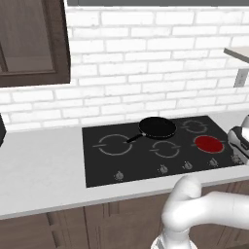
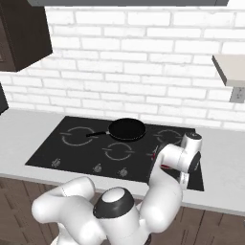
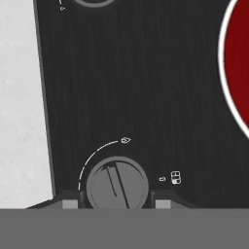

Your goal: Turn off the front right burner of the stove.

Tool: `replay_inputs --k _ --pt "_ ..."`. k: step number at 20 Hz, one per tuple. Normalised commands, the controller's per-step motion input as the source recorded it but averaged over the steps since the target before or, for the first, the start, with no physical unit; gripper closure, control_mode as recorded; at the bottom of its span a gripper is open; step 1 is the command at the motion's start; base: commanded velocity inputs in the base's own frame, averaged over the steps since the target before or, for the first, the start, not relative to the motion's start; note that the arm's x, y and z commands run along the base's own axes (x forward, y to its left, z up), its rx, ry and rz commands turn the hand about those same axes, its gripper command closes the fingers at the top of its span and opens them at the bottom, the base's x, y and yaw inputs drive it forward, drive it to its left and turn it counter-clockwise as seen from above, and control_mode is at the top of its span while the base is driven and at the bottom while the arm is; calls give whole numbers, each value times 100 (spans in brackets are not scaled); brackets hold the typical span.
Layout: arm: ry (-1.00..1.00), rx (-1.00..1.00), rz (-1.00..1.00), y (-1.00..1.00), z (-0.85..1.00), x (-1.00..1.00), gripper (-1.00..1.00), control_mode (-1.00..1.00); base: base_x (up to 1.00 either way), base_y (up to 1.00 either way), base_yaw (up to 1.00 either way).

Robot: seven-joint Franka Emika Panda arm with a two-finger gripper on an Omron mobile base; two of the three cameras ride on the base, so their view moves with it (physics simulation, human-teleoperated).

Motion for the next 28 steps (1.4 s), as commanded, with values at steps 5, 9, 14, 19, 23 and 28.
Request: replay_inputs --k 5,9,14,19,23,28 --pt "5 7 -14 0 0 0 100 -100 0 0 0" --pt "10 15 -26 -7 0 0 100 -100 0 0 0" --pt "14 18 -29 -12 0 -1 100 -100 0 0 0" --pt "16 19 -30 -9 -3 -2 100 -100 0 0 0" --pt "14 13 -35 -1 0 0 100 -100 0 0 0" --pt "12 3 -39 0 0 0 100 -100 0 0 0"
